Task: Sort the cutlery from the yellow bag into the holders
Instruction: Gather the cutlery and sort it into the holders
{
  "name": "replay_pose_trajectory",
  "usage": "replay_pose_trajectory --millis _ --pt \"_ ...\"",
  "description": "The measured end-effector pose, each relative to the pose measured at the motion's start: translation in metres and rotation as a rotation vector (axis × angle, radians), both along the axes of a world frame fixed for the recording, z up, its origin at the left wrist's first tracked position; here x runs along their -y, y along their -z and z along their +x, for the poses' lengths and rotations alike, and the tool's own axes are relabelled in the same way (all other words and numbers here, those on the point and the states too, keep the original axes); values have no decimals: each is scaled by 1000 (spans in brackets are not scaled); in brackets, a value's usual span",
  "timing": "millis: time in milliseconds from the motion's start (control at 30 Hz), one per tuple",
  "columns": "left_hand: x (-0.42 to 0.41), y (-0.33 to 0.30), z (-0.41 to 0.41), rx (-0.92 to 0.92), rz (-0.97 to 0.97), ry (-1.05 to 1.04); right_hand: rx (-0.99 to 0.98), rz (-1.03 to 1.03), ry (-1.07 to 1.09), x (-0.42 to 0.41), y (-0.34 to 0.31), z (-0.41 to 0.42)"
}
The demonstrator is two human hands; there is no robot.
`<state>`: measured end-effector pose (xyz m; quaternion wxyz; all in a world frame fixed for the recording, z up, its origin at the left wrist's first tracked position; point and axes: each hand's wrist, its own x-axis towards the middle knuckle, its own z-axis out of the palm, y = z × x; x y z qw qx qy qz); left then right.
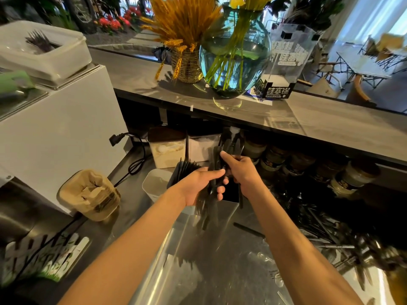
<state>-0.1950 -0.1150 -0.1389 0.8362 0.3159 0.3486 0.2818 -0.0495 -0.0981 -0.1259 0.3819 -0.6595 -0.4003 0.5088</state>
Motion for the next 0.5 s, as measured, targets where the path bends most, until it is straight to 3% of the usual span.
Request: replay_pose_trajectory --millis 100,233,333,500 --pt "-4 4 1 -24 36 8 -1 -14 23 1 0 0" --pt "-8 6 5 -261 86 7 54 253 188 -1 0 6" --pt "-10 6 3 -421 158 62 262 346 70 -7 -2 13" --pt "-11 3 -6 -524 314 184 369 193 -208 -10 -15 20"
